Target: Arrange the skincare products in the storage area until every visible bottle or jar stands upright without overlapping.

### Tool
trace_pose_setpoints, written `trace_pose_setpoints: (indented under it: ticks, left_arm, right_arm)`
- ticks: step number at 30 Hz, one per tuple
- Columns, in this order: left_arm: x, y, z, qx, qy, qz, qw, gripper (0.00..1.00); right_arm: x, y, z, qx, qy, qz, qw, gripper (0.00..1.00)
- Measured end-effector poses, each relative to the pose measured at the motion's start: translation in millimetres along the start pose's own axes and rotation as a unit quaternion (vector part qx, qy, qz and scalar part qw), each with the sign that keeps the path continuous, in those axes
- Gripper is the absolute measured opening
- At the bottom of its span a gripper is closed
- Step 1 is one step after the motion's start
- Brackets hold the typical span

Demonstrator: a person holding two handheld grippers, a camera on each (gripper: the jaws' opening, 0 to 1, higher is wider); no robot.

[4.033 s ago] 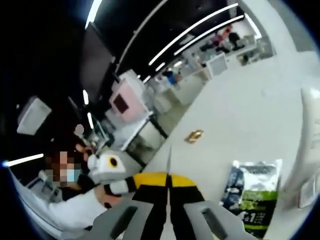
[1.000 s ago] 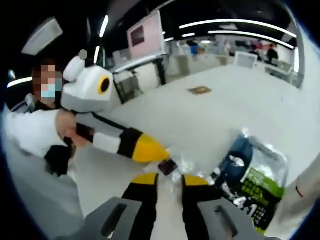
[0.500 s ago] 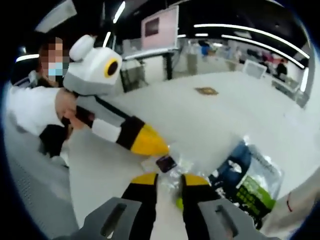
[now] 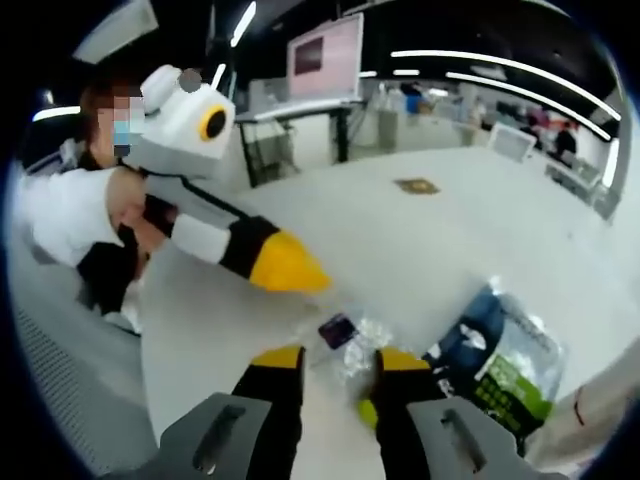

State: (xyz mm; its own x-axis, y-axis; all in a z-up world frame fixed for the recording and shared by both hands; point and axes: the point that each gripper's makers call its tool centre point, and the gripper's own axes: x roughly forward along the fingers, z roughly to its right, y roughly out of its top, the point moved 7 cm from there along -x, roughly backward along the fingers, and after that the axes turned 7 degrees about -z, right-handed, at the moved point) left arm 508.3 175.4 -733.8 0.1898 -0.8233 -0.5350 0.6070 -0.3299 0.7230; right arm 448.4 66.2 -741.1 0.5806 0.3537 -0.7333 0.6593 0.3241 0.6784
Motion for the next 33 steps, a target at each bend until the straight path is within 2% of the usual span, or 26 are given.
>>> trace_pose_setpoints:
  ticks: [6, 10, 11, 15, 17, 22, 28, 29, 31, 33]
  left_arm:
    - [-5, 2.8, 6.5, 0.025, -0.014, 0.008, 0.9996, 0.0]
    - [-7, 5.7, 10.7, 0.037, -0.018, 0.009, 0.9991, 0.0]
    - [-8, 6.8, 11.8, 0.035, -0.02, 0.01, 0.9991, 0.0]
    - [-10, 11.9, 18.4, 0.048, -0.025, 0.008, 0.9985, 0.0]
    - [-13, 14.5, 20.4, 0.081, -0.015, 0.001, 0.9966, 0.0]
    - [-21, 20.4, 28.8, 0.115, -0.01, -0.001, 0.9933, 0.0]
    - [-30, 24.0, 35.8, 0.134, -0.019, 0.005, 0.9908, 0.01]
    - [-32, 23.8, 37.4, 0.138, -0.02, 0.001, 0.9902, 0.02]
    - [-36, 27.3, 36.8, 0.163, 0.001, 0.013, 0.9865, 0.14]
    - [-38, 27.8, 38.9, 0.163, 0.001, 0.011, 0.9866, 0.21]
  right_arm:
    - [-12, 9.6, 9, 0.022, 0.0, 0.023, 0.9995, 0.16]
    - [-23, 12.2, 12, 0.017, -0.004, 0.035, 0.9992, 0.01]
    - [-25, 12.8, 14, 0.02, -0.005, 0.036, 0.9991, 0.0]
    - [-31, 16.3, 16, 0.024, -0.009, 0.051, 0.9984, 0.0]
    - [-35, 18.7, 16, 0.026, -0.01, 0.053, 0.9982, 0.0]
    - [-51, 24.9, 13, 0.016, -0.005, 0.055, 0.9983, 0.0]
    - [-78, 25.9, 10, -0.017, -0.005, 0.061, 0.998, 0.0]
    - [-85, 27.5, 11, -0.03, -0.017, 0.071, 0.9968, 0.02]
    - [-91, 26.8, 9, -0.033, -0.019, 0.071, 0.9967, 0.18]
    - [-100, 27.5, 8, -0.024, -0.017, 0.08, 0.9964, 0.18]
